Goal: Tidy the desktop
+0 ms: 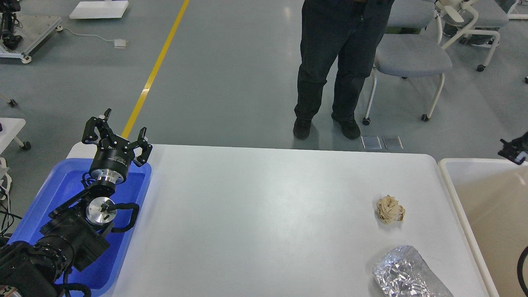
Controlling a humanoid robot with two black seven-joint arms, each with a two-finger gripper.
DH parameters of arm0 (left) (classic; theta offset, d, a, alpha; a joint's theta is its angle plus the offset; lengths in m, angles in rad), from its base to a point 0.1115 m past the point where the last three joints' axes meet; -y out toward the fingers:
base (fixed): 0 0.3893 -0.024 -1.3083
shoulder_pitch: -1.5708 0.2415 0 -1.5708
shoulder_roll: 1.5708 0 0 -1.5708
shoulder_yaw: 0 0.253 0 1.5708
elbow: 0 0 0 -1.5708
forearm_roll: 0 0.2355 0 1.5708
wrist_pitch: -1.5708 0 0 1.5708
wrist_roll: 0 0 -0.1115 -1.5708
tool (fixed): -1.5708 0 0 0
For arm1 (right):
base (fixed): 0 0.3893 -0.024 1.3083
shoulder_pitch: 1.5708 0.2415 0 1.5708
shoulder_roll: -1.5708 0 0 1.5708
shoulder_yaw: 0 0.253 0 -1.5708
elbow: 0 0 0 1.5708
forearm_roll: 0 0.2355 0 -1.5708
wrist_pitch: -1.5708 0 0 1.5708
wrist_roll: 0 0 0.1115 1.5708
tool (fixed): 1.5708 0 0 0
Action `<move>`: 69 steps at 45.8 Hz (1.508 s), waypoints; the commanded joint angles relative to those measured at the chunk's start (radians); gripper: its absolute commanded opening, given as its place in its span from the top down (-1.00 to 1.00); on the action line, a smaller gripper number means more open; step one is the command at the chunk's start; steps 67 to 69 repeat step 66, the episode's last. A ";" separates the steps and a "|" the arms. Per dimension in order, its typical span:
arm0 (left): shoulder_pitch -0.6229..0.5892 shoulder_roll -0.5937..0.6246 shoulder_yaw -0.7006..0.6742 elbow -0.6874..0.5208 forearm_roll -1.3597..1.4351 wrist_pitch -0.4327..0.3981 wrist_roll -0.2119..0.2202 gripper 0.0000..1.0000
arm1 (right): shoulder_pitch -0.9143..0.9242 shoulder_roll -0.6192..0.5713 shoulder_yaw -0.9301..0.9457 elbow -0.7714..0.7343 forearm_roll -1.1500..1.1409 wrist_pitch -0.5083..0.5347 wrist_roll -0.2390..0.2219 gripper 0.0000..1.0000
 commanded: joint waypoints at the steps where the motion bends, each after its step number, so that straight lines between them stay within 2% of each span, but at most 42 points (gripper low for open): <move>1: 0.000 -0.001 0.001 0.000 0.000 0.000 -0.001 -1.00 | 0.087 0.104 0.198 0.011 0.001 0.041 0.008 -1.00; 9: 0.000 0.000 0.001 0.000 0.000 0.000 -0.001 -1.00 | 0.087 0.226 0.374 0.015 0.001 0.083 0.006 -1.00; 28: 0.000 0.000 0.001 0.000 0.000 0.000 -0.001 -1.00 | 0.044 0.448 0.440 0.015 0.002 0.212 0.008 -1.00; 40: 0.000 -0.001 0.001 0.000 0.000 0.000 -0.001 -1.00 | -0.055 0.487 0.440 0.015 0.002 0.347 0.041 -1.00; 69: 0.000 -0.001 0.001 0.000 0.000 0.000 -0.001 -1.00 | -0.141 0.487 0.424 0.015 -0.001 0.413 0.043 -1.00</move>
